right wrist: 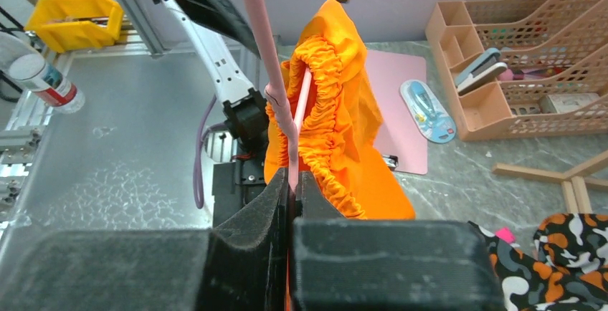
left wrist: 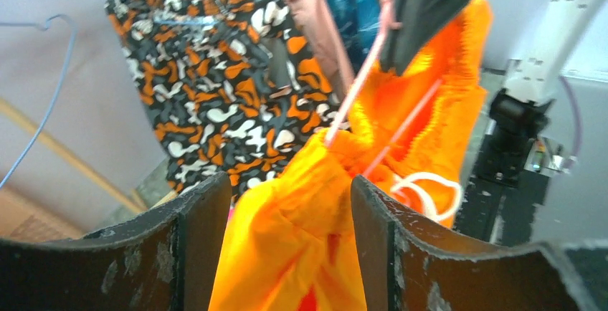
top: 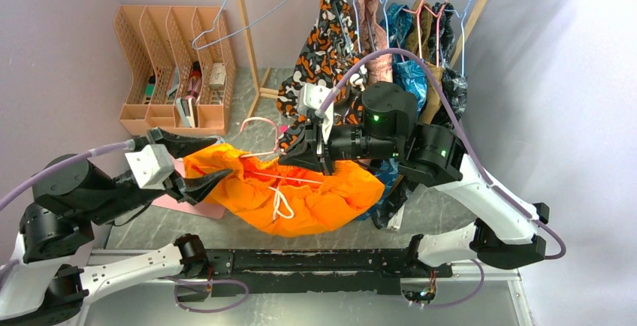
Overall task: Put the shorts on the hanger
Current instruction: Hang the shorts on the hanger, then place the hanger at the clothesline.
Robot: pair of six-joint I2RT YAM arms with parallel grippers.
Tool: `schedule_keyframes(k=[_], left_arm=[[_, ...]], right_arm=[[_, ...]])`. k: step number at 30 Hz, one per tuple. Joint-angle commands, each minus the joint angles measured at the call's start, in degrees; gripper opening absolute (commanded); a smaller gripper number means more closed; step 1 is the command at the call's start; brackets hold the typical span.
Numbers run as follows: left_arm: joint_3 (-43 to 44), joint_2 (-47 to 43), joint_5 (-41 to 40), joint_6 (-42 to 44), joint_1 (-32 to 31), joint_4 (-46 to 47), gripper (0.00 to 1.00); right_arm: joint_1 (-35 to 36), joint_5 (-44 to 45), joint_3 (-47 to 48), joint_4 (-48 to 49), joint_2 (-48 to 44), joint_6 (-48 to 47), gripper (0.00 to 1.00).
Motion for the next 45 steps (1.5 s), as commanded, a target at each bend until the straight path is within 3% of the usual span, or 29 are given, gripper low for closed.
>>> schedule_keyframes(k=[1, 5, 7, 12, 22, 23, 26, 27, 29, 33, 37, 40, 45], left_arm=[[-2.29, 0.04, -11.23, 0.57, -0.02, 4.01, 0.66], [-2.64, 0.15, -11.35, 1.73, -0.02, 5.55, 0.70], [-2.79, 0.69, -12.80, 2.44, -0.03, 5.06, 0.68], [-4.63, 0.10, -19.41, 3.08, -0.07, 4.71, 0.31], [-6.72, -3.39, -21.12, 2.39, -0.04, 3.25, 0.12], [-6.17, -3.29, -20.67, 2.11, -0.07, 2.89, 0.17], [-3.49, -4.05, -17.85, 1.62, -0.02, 2.98, 0.61], [-2.02, -4.51, -16.86, 1.42, -0.02, 3.43, 0.71], [0.61, -5.29, -14.84, 0.94, -0.02, 4.21, 0.82], [4.59, -5.61, -7.96, -0.33, -0.03, 4.84, 0.87], [4.14, -3.27, -1.74, -1.33, -0.07, 4.67, 0.85], [3.19, -1.79, -6.45, -1.56, -0.11, 5.51, 0.83], [-0.17, -5.38, -15.66, -0.17, -0.06, 11.78, 0.84]], right_arm=[[-0.01, -3.49, 1.07, 3.57, -0.01, 1.19, 0.00], [0.00, -3.35, 1.75, 3.33, -0.02, 1.16, 0.00], [0.01, -3.28, 1.80, 3.46, -0.25, 1.24, 0.00], [-0.03, -2.09, 1.47, 3.94, -1.62, 1.11, 0.00], [-0.04, -1.07, 1.81, 4.91, -2.78, 0.97, 0.00], [-0.03, -1.05, 2.15, 4.75, -2.66, 0.87, 0.00], [-0.04, -0.92, 2.71, 4.11, -2.09, 0.64, 0.00], [-0.04, -0.87, 2.76, 3.86, -2.02, 0.58, 0.00], [-0.04, -0.52, 2.64, 3.82, -1.99, 0.57, 0.00], [-0.02, -0.53, 2.47, 4.27, -1.70, 0.72, 0.00], [0.03, -0.16, 1.68, 6.21, -1.54, 1.04, 0.00], [-0.02, 4.90, 1.84, 8.77, -0.82, 2.25, 0.00], [-0.04, 23.53, 11.32, 9.32, 4.73, 5.77, 0.00]])
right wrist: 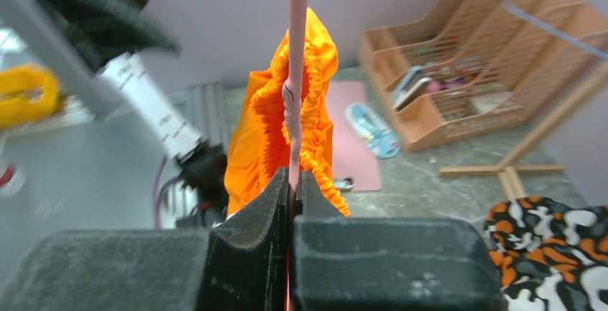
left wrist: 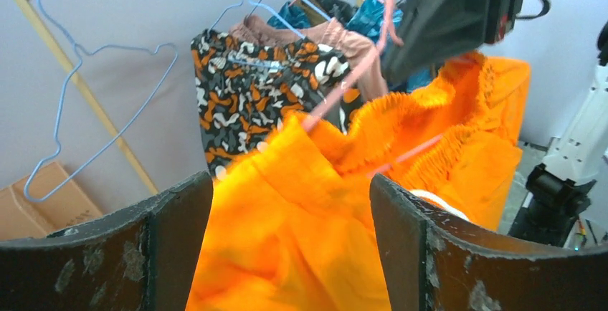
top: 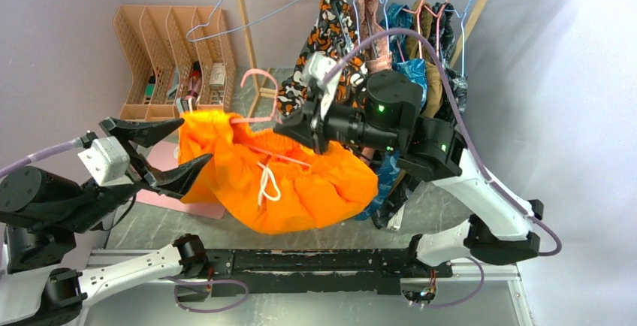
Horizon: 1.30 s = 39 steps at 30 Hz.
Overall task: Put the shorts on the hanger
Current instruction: Place the hanger at the clothesline.
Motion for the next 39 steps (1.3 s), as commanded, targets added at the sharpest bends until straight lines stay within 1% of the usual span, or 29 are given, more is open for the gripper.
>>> schedule_keyframes(k=[1, 7, 9, 10, 14, 16, 19, 22, 27, 30, 32, 34, 35, 37, 38, 39], left_arm=[[-2.29, -3.00, -7.14, 0.62, -0.07, 6.82, 0.84], [-3.54, -7.04, -10.68, 0.33, -0.01, 10.63, 0.85], [-2.66, -7.54, -10.53, 0.45, -0.08, 11.15, 0.85], [-1.81, -7.52, -10.24, 0.69, -0.04, 11.21, 0.85], [1.64, -5.83, -10.20, 1.40, -0.08, 10.78, 0.84], [1.55, -4.90, -10.35, 1.54, -0.10, 10.94, 0.83], [-0.84, -4.05, -10.03, 1.43, 0.00, 11.81, 0.82], [-3.15, -3.35, -9.62, 1.56, -0.01, 12.52, 0.81], [-5.58, -2.17, -9.68, 1.74, -0.04, 14.11, 0.81], [-6.73, -1.88, -9.85, 1.65, -0.02, 14.69, 0.80], [-8.08, -2.15, -11.30, 1.48, -0.05, 15.69, 0.79], [-10.11, -2.86, -14.05, 1.16, -0.06, 17.41, 0.81], [-11.60, -3.28, -15.71, 1.02, -0.08, 18.78, 0.82], [-14.47, -4.18, -17.98, 0.95, -0.01, 21.19, 0.82], [-16.26, -4.49, -18.80, 1.09, 0.00, 22.24, 0.83], [-17.31, -4.62, -19.26, 1.26, -0.09, 23.34, 0.83]], right_arm=[[-0.15, 17.02, 11.76, 4.91, 5.41, 3.81, 0.00], [-0.17, 19.15, 34.34, -1.94, 16.79, 6.78, 0.00], [-0.15, 20.84, 38.60, -2.65, 19.07, 7.16, 0.00], [-0.15, 22.35, 38.83, -2.22, 19.47, 7.42, 0.00], [-0.13, 31.48, 30.87, 2.02, 17.75, 9.50, 0.00], [-0.13, 35.20, 29.01, 1.72, 18.17, 10.28, 0.00], [-0.13, 36.70, 28.77, -0.67, 18.69, 11.38, 0.00], [-0.14, 36.67, 25.87, -1.68, 16.76, 12.08, 0.00], [-0.15, 42.56, 20.88, -4.23, 13.07, 12.80, 0.00], [-0.12, 46.09, 20.70, -7.64, 12.71, 12.91, 0.00], [-0.43, 50.28, 19.71, -8.17, 12.40, 11.92, 0.00], [-2.27, 54.24, 16.60, -5.83, 11.89, 10.08, 0.00], [-4.64, 54.18, 15.43, -4.86, 11.97, 10.46, 0.00], [-12.01, 47.29, 15.60, -4.98, 12.95, 14.63, 0.00], [-14.37, 45.55, 15.53, -3.78, 13.38, 15.87, 0.00], [-15.28, 45.99, 15.38, -2.15, 13.85, 16.33, 0.00]])
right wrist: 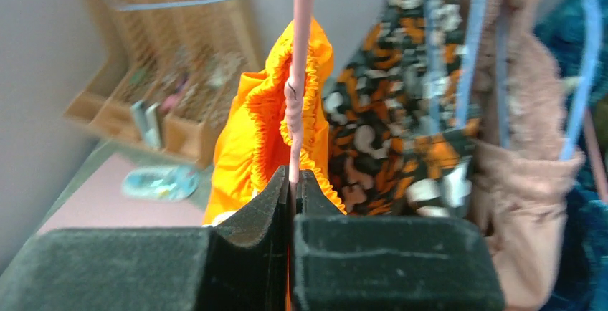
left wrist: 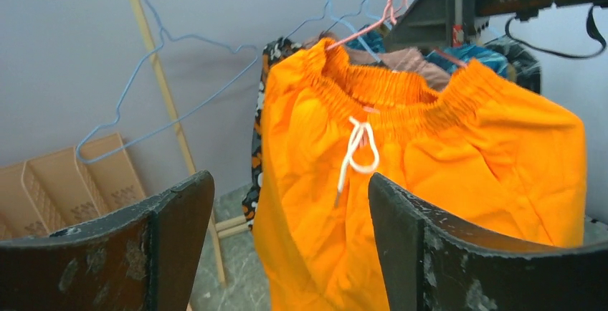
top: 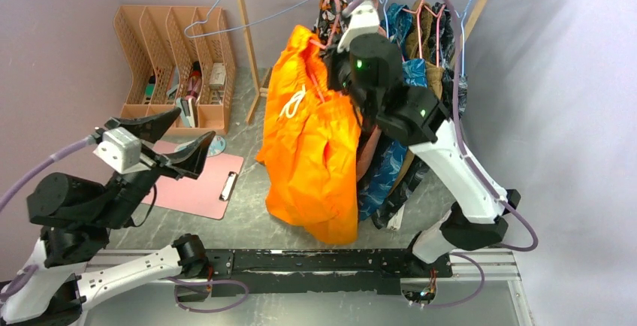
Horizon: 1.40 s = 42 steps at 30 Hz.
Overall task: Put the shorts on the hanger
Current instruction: Place the hanger at the clothesline.
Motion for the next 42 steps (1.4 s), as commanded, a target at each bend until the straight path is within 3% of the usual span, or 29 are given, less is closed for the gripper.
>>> schedule_keyframes(k=[1, 13, 21, 28, 33, 42], left_arm=[[-4.91, -1.12, -5.62, 0.35, -0.01, 7.33, 0.83], [-11.40, 2.51, -7.33, 6.46, -0.03, 20.32, 0.82], [-19.65, 0.56, -10.97, 14.09, 0.00, 25.82, 0.78], [-29.98, -7.44, -16.88, 20.34, -0.01, 33.63, 0.78], [-34.76, -12.50, -22.09, 23.83, 0.00, 37.80, 0.77], [-42.77, -15.56, -25.28, 28.00, 0.00, 45.85, 0.76]], right_arm=[[-7.80, -0.40, 0.11, 6.81, 1.78, 4.32, 0.00], [-11.17, -2.81, 17.77, 11.99, 15.86, 9.80, 0.00], [-13.18, -5.19, 1.55, 29.29, 10.21, 11.07, 0.00], [-13.07, -13.50, 6.48, 29.54, 9.53, 15.32, 0.00], [-12.68, -15.97, 15.99, 26.59, 12.21, 13.82, 0.00], [-14.12, -13.06, 7.69, 29.05, 12.39, 11.71, 0.00]])
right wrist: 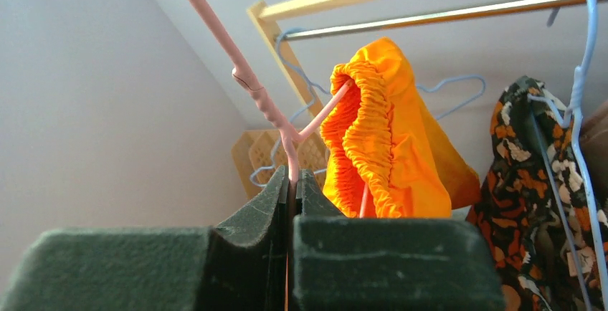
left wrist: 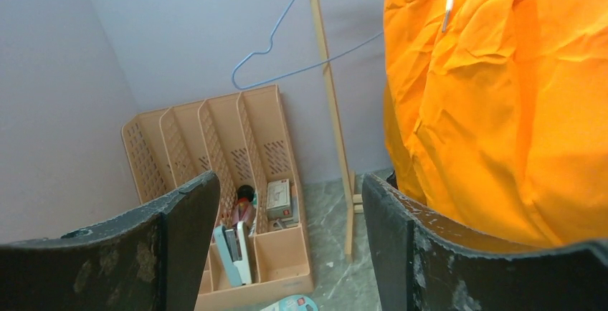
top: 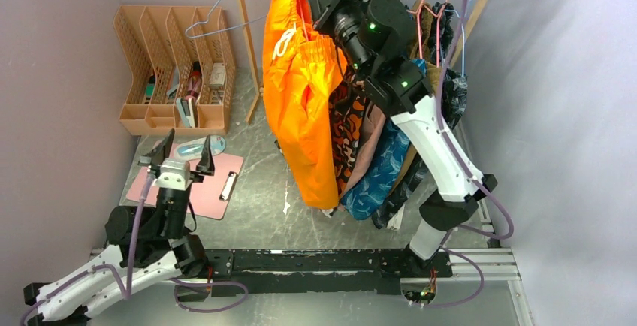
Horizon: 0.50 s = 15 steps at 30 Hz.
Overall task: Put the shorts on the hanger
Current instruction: Place the hanger at the clothesline.
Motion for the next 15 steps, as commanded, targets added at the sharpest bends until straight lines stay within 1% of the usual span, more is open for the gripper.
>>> schedule_keyframes(k=[1, 5, 10, 15], left_arm=[[-2.26, 0.72, -2.96, 3.02, -0.03, 5.95, 0.76], [-2.87, 2.27, -3.02, 2.36, 0.00, 5.14, 0.74], [-3.30, 2.39, -3.02, 0.33, 0.00, 4.19, 0.73], [-2.45, 3.77, -3.02, -4.13, 0.11, 0.43, 0.72]], right_arm=[[-1.65, 0.27, -2.46, 3.23, 2.46, -0.03, 0.00], [-2.30, 0.01, -4.53, 4.59, 3.47, 0.68, 0.00], [-4.57, -0.15, -10.39, 9.33, 2.96, 3.70, 0.00], [-9.95, -5.80, -15.76, 14.90, 3.24, 12.83, 0.00]])
